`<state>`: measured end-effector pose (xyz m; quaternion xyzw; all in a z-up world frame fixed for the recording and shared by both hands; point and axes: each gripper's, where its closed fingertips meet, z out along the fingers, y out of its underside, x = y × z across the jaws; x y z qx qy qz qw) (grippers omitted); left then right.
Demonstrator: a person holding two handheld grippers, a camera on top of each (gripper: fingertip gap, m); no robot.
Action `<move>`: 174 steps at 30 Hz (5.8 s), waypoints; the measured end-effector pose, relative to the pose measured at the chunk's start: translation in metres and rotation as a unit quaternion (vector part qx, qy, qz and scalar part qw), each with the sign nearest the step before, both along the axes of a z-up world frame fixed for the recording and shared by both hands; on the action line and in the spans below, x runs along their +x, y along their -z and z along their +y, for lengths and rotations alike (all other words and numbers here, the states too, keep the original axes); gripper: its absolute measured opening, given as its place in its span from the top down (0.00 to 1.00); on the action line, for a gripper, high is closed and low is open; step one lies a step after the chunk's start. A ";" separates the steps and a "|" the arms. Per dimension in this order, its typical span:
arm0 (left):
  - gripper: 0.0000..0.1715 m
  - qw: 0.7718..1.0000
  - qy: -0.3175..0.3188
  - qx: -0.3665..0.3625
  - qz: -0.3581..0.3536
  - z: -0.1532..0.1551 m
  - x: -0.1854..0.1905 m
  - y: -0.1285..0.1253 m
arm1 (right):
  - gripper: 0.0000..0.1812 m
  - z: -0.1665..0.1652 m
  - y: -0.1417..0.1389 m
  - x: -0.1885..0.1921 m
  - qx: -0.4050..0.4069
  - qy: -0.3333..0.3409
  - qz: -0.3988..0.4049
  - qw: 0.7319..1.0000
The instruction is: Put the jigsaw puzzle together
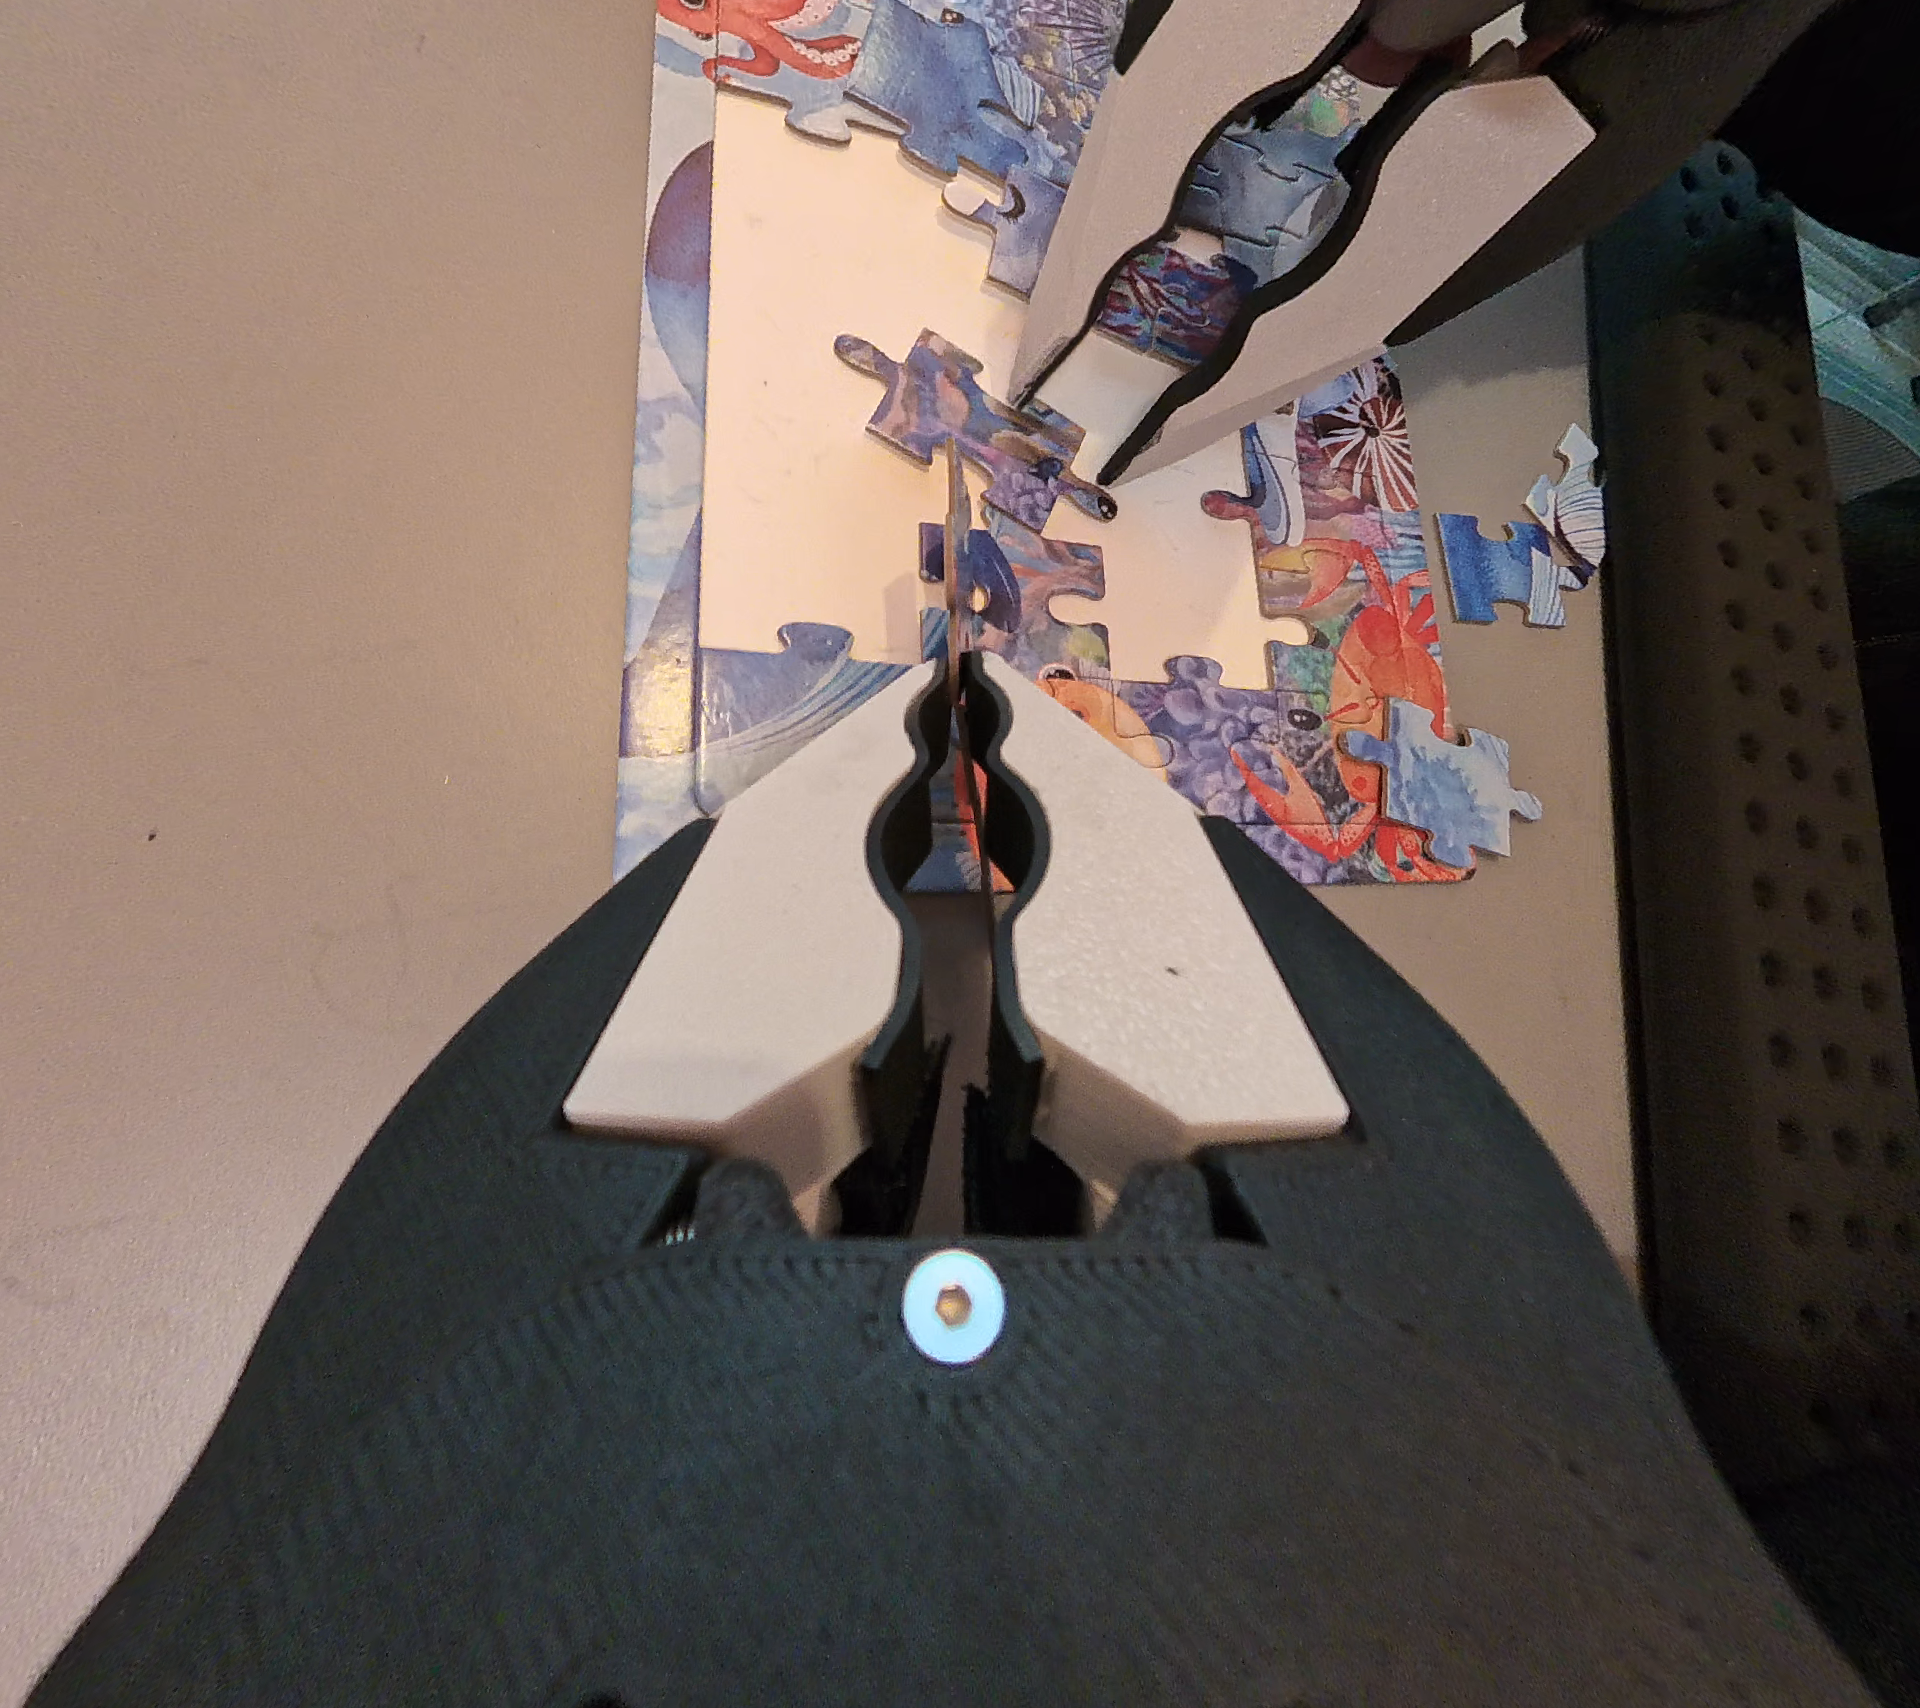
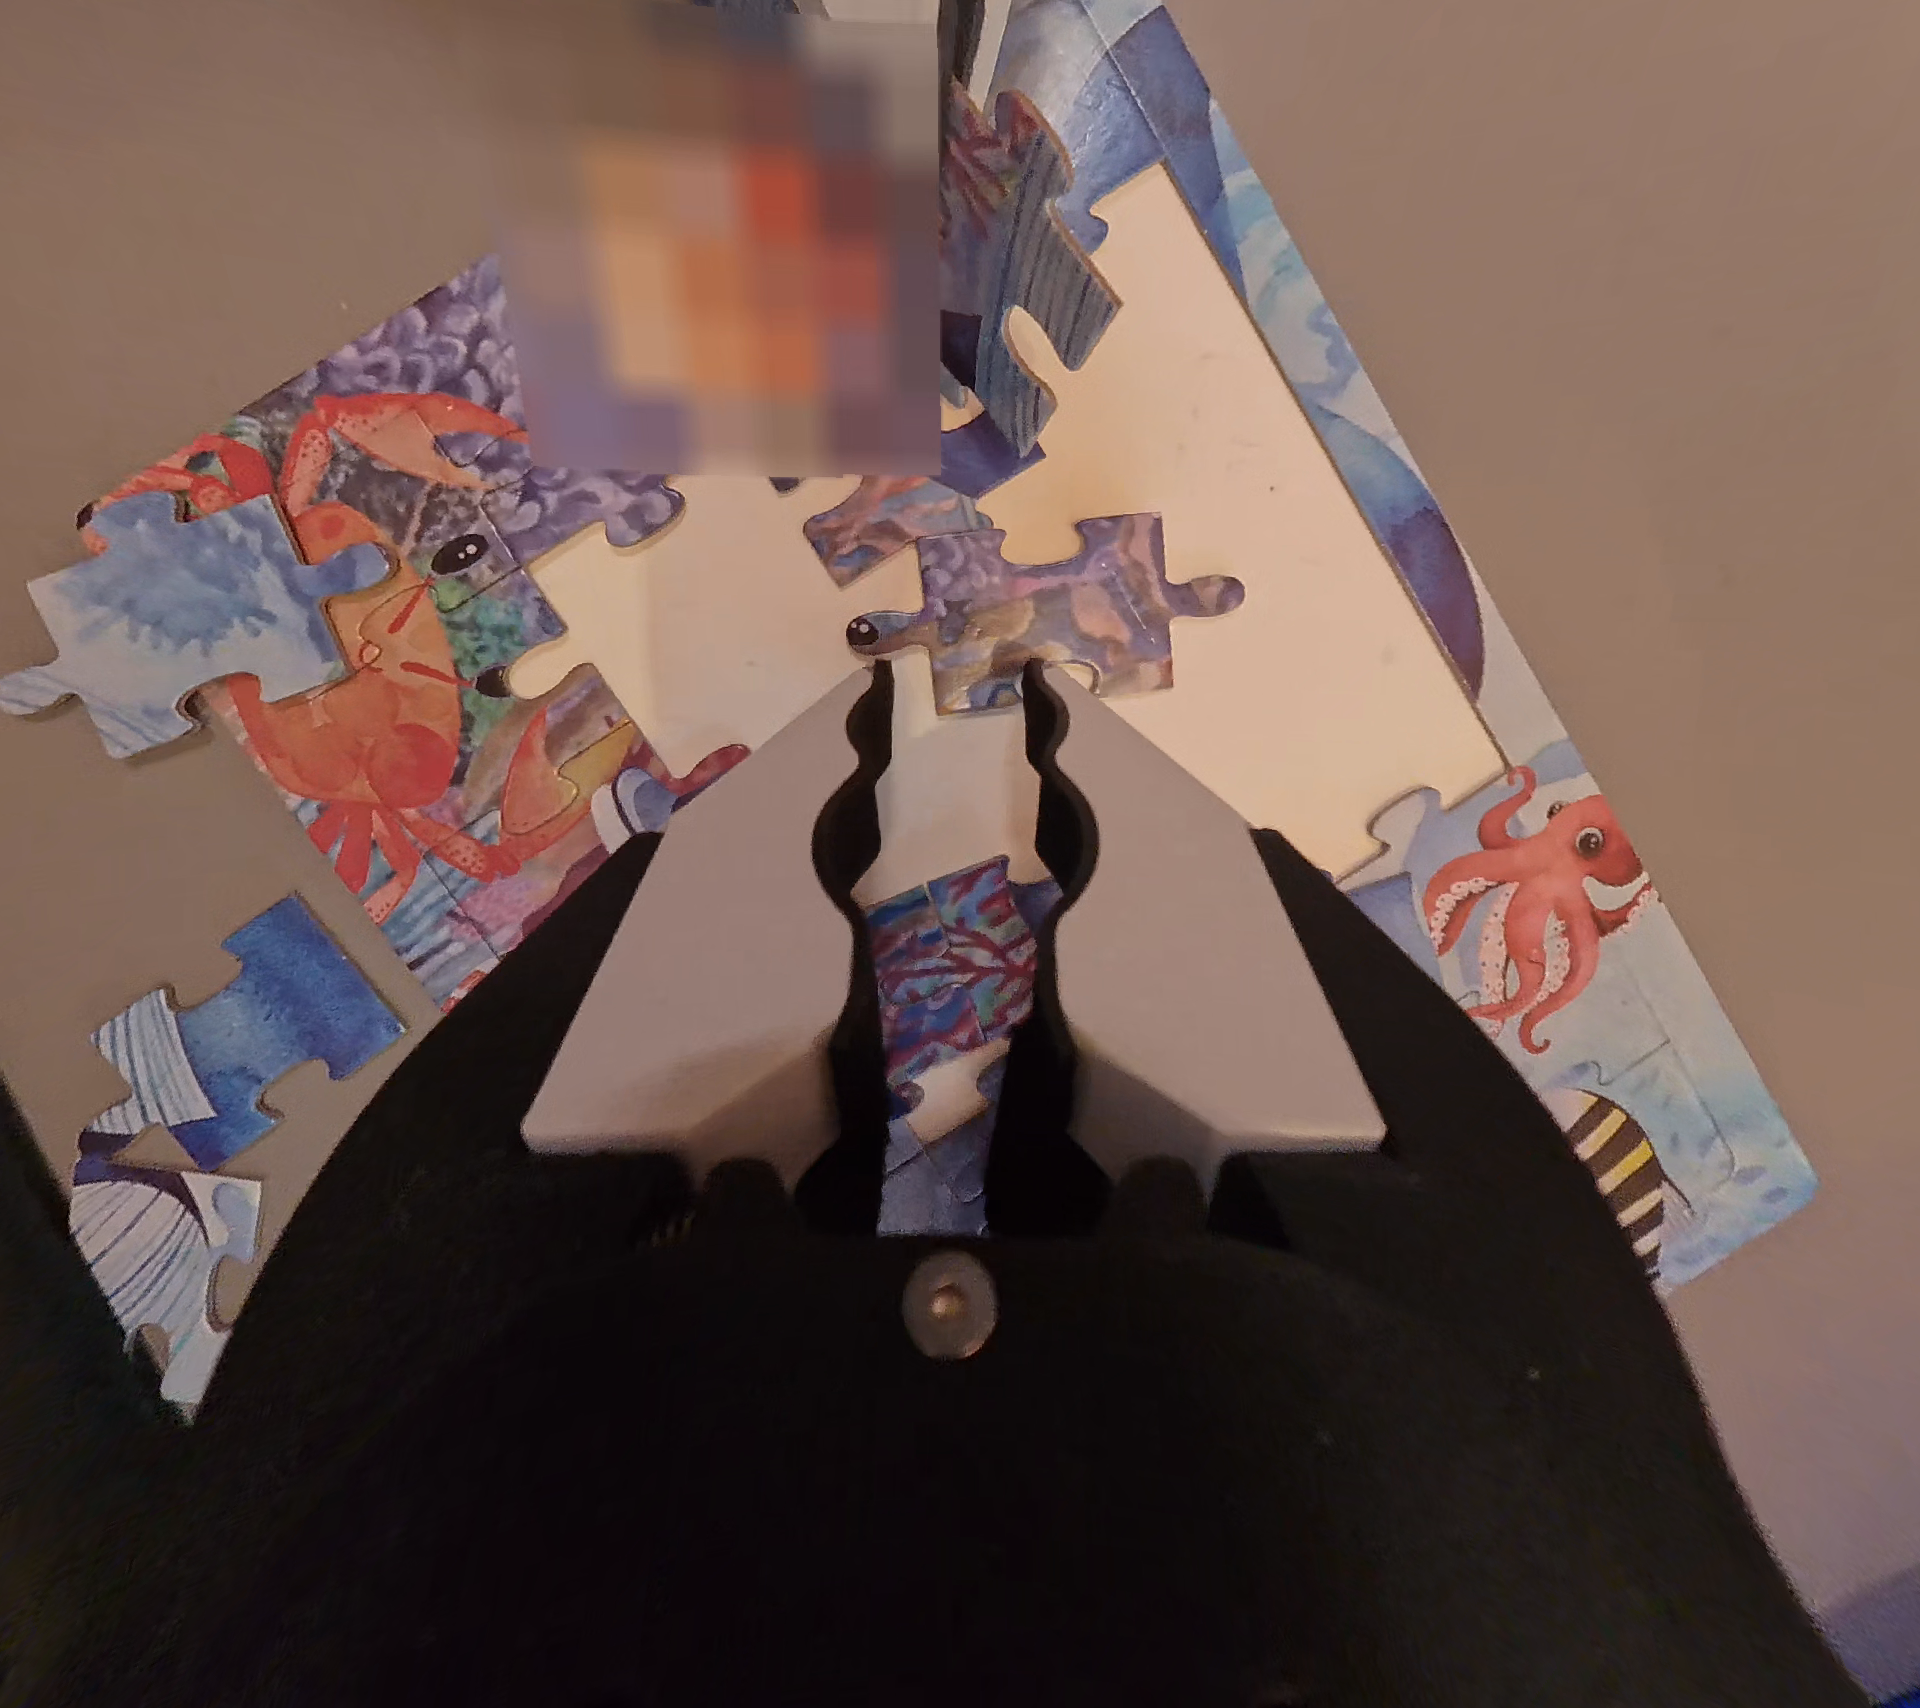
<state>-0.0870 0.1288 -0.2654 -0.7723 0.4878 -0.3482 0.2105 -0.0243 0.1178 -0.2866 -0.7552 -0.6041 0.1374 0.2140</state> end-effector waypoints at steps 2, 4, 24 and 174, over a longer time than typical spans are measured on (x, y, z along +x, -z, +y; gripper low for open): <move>1.00 1.000 0.001 0.001 0.001 0.000 0.000 0.000 | 0.86 0.001 0.000 0.000 -0.008 0.006 0.004 1.000; 1.00 1.000 0.002 0.002 0.001 -0.001 0.000 0.000 | 0.84 0.002 0.000 0.001 -0.015 0.010 0.004 1.000; 1.00 1.000 -0.002 0.006 0.001 0.001 -0.001 -0.001 | 1.00 0.015 -0.017 0.009 0.012 0.002 0.018 1.000; 1.00 1.000 -0.025 0.010 -0.001 0.007 -0.018 -0.004 | 1.00 -0.025 -0.017 -0.002 -0.006 -0.134 -0.019 0.991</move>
